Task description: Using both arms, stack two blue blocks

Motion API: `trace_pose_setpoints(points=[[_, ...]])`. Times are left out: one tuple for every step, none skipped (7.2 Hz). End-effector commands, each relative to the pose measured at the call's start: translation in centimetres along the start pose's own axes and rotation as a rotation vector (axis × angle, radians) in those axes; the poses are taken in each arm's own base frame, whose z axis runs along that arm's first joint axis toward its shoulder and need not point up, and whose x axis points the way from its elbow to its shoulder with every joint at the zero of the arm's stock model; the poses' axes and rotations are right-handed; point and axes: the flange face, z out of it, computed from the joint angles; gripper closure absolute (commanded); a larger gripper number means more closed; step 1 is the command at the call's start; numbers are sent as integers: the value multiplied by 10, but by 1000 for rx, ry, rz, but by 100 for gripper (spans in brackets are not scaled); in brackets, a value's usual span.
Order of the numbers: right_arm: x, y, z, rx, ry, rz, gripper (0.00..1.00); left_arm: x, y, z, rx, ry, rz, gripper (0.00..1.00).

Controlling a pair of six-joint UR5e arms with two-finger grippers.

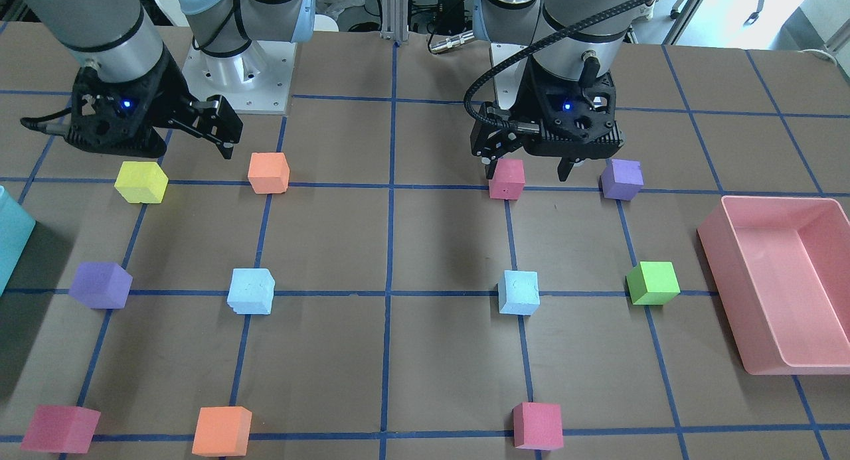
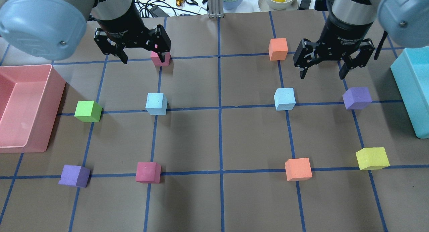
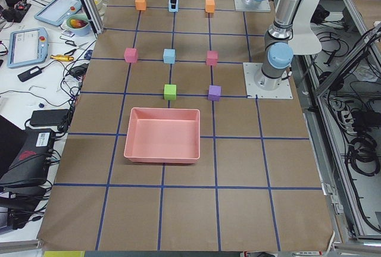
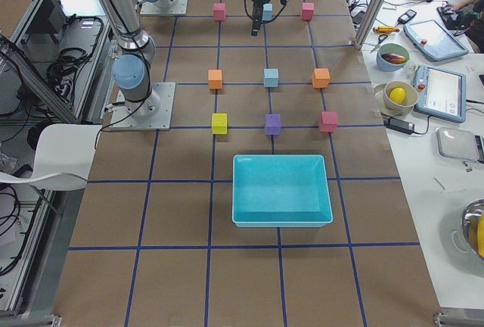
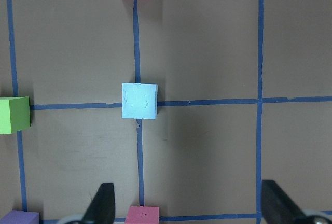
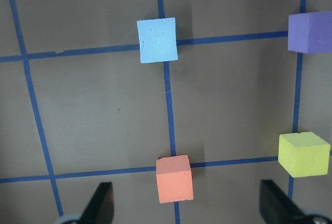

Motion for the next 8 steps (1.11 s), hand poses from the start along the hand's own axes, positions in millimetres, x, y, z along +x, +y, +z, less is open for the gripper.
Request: trace_pose_setpoints(points=[[-4, -55, 56, 8, -2, -9, 0, 1, 1, 0, 0, 0, 0, 0], [-6, -74, 80, 31, -3, -4, 0, 1, 1, 0, -1, -2, 0, 0], [-7, -92, 114, 48, -2, -4, 0, 1, 1, 0, -1, -2, 0, 0], [-8, -104, 147, 40, -3, -12, 0, 0, 4, 3, -6, -2, 1, 0], [-9, -111, 166, 33, -3, -12, 0, -1, 7, 7, -13, -3, 3, 0], [-9, -119, 189, -7, -3, -7, 0, -1, 8, 7, -14, -3, 3, 0], [-10, -124, 204, -32, -4, -4, 0, -1, 8, 7, -14, -3, 1, 0], [-14, -124, 211, -46, -43, -2, 0, -1, 8, 7, -14, -2, 3, 0]])
